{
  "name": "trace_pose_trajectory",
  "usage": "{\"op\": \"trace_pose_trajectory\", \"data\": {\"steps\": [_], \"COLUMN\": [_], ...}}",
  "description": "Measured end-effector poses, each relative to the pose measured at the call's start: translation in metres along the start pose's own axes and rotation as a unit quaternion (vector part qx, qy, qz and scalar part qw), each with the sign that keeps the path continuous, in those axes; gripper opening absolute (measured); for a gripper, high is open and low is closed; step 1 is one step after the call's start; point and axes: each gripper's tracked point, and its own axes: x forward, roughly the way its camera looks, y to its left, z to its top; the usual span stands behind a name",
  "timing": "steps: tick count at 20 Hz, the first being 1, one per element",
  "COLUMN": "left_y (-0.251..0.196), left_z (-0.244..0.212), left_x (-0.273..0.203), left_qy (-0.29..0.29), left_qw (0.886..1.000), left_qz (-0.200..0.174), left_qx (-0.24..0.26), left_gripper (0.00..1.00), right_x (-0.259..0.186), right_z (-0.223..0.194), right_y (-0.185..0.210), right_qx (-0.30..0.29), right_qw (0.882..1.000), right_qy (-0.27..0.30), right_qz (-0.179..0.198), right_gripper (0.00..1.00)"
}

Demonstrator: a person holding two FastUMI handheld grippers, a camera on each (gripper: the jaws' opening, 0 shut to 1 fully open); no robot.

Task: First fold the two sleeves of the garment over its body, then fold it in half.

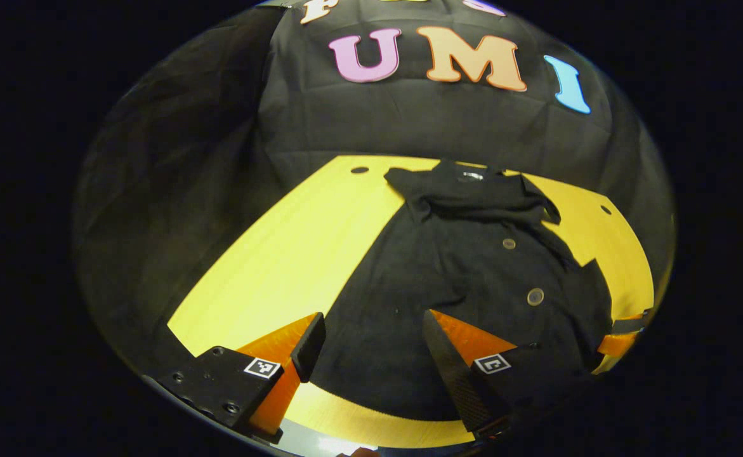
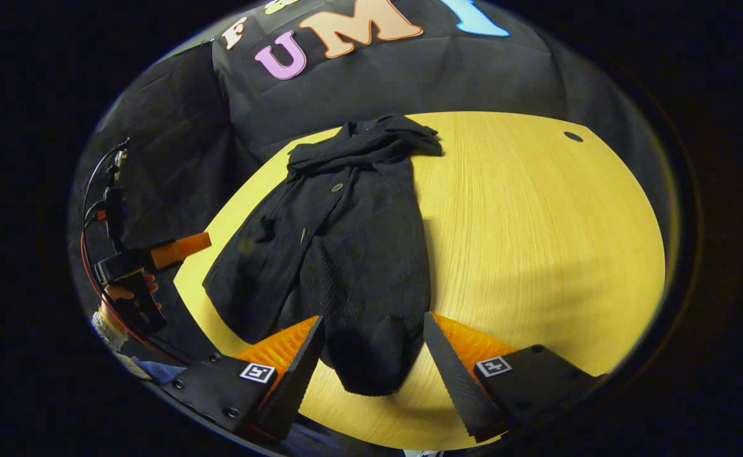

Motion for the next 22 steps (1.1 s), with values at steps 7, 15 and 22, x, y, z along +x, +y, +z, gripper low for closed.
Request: {"op": "trace_pose_trajectory", "data": {"steps": [7, 15, 22], "left_y": [0.003, 0.009, 0.009], "left_z": [-0.045, -0.052, -0.056], "left_x": [0.009, 0.009, 0.012], "left_qy": [0.066, 0.072, 0.053], "left_qw": [0.998, 0.997, 0.998], "left_qz": [0.01, 0.011, -0.005], "left_qx": [0.021, 0.025, -0.032], "left_gripper": [0.95, 0.96, 0.97], "right_x": [0.008, 0.006, 0.005], "right_z": [-0.015, -0.017, -0.016], "right_y": [-0.001, -0.005, -0.018], "right_qx": [-0.021, -0.049, -0.068], "right_qw": [0.999, 0.998, 0.997], "right_qy": [0.026, 0.031, 0.024], "right_qz": [-0.004, -0.008, -0.025], "right_gripper": [0.99, 0.94, 0.83]}}
